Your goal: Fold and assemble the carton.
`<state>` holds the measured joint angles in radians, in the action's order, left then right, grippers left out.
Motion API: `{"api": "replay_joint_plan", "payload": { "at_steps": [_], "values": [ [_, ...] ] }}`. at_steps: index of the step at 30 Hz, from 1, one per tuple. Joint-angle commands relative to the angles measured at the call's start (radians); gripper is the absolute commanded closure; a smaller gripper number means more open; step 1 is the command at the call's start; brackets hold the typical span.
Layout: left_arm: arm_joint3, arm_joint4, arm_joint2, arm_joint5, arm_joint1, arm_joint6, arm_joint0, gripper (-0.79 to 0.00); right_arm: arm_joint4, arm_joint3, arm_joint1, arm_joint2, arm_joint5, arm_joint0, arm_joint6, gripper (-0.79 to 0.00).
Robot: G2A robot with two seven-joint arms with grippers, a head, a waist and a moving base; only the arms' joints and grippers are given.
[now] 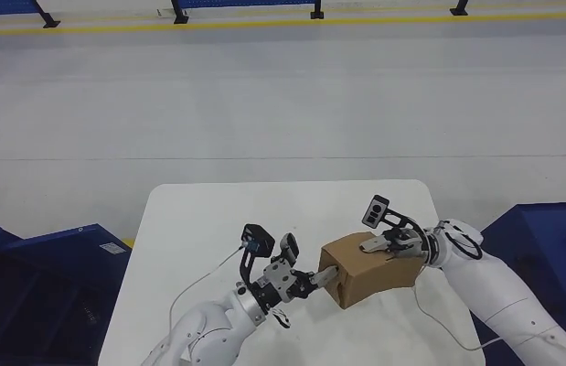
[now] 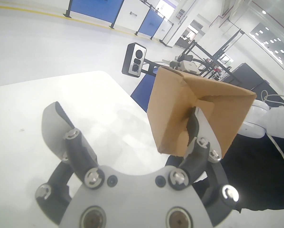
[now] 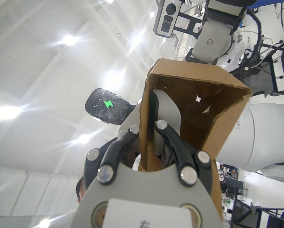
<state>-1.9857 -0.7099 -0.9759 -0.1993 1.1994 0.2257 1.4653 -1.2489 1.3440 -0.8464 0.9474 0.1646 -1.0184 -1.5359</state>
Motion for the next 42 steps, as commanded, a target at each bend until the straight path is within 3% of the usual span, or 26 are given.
{"api": "replay_joint_plan", "payload": {
  "at_steps": [1,15,21,25,32,35,39,42],
  "values": [
    [0.003,-0.001,-0.001,0.003,0.001,-0.004,-0.002,-0.785,-0.001,0.001,0.002,-0.005,-0.001,0.004,0.000,0.000],
    [-0.025,0.000,-0.008,0.001,0.003,-0.002,0.014,-0.785,-0.020,-0.004,0.009,-0.039,-0.023,0.023,0.000,0.000],
    [-0.095,0.045,-0.092,-0.029,-0.011,-0.005,0.074,-0.785,-0.046,-0.038,0.014,-0.031,-0.019,0.027,0.000,0.000],
    [-0.139,0.085,-0.168,-0.107,-0.021,-0.055,0.123,-0.785,-0.046,-0.038,0.014,-0.031,-0.019,0.027,0.000,0.000],
    [-0.139,0.085,-0.168,-0.107,-0.021,-0.055,0.123,-0.785,-0.046,-0.038,0.014,-0.031,-0.019,0.027,0.000,0.000],
    [-0.139,0.085,-0.168,-0.107,-0.021,-0.055,0.123,-0.785,0.045,0.023,0.019,-0.016,-0.008,0.033,0.150,0.000],
    [-0.124,0.174,-0.163,-0.068,-0.017,-0.061,0.131,-0.785,0.194,0.139,0.039,0.024,0.211,0.052,0.437,0.000],
    [-0.120,0.208,-0.173,0.015,-0.015,-0.036,0.119,-0.785,0.275,0.232,0.053,0.048,0.449,0.065,0.629,0.000]
  ]
}}
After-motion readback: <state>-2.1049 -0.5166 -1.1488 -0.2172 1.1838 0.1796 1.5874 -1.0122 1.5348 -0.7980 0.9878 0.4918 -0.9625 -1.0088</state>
